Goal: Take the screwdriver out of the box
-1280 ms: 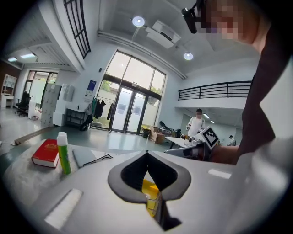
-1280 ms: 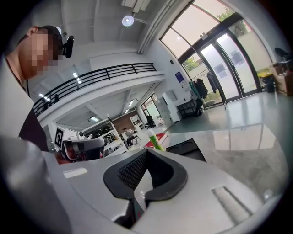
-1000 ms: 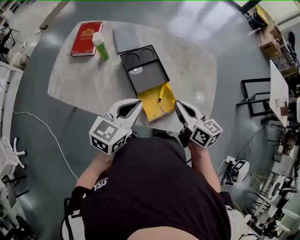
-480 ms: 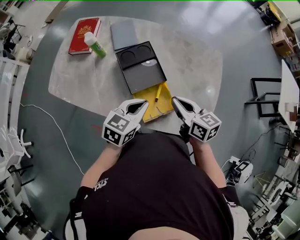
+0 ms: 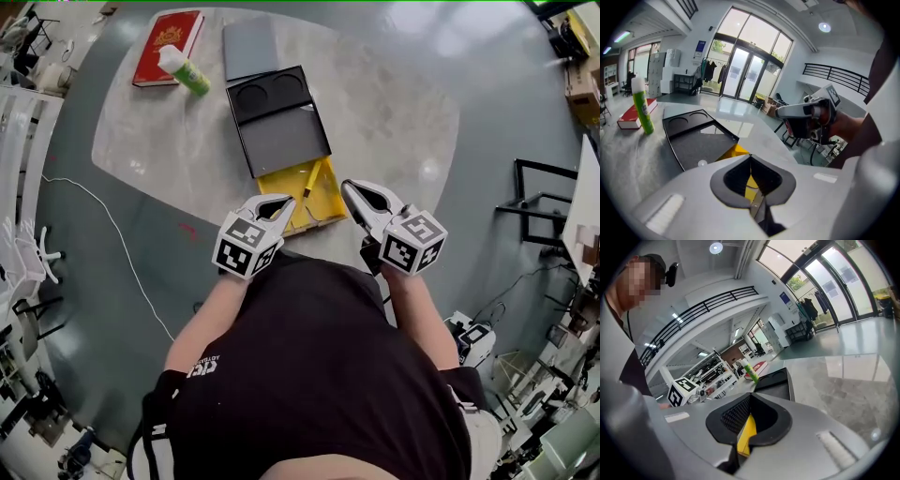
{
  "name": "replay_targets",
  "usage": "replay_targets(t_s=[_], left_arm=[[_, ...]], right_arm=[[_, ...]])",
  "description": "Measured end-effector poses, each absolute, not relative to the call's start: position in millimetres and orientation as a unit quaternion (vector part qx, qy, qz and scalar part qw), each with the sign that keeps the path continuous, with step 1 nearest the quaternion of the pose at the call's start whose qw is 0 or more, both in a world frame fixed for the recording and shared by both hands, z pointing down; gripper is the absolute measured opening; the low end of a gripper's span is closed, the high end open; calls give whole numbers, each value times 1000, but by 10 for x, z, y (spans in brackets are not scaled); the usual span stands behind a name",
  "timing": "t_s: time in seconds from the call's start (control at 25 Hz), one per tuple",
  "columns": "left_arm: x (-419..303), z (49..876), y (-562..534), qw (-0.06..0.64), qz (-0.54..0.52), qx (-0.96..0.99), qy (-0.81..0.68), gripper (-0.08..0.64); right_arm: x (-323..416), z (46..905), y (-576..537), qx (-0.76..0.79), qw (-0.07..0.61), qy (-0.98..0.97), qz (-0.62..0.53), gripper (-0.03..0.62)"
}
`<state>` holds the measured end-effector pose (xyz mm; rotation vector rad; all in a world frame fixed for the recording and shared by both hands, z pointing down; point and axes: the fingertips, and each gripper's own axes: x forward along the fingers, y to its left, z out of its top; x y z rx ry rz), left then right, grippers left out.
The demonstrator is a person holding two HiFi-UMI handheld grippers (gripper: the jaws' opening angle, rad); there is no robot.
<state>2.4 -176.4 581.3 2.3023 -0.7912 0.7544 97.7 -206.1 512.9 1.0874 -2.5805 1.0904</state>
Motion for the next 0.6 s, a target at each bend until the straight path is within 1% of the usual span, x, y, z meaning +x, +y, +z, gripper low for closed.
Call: replay_targets(t_s=[0.4,0.6], left_arm=[[174,6370,-1833,316,327,839,-299,14],[269,6690,-1815,322,371,824,-282,77]], right_arm=[[1146,5425,-2116,339,83,-851,392,14],[1193,5496,-2164,334,78,-851,399,14]])
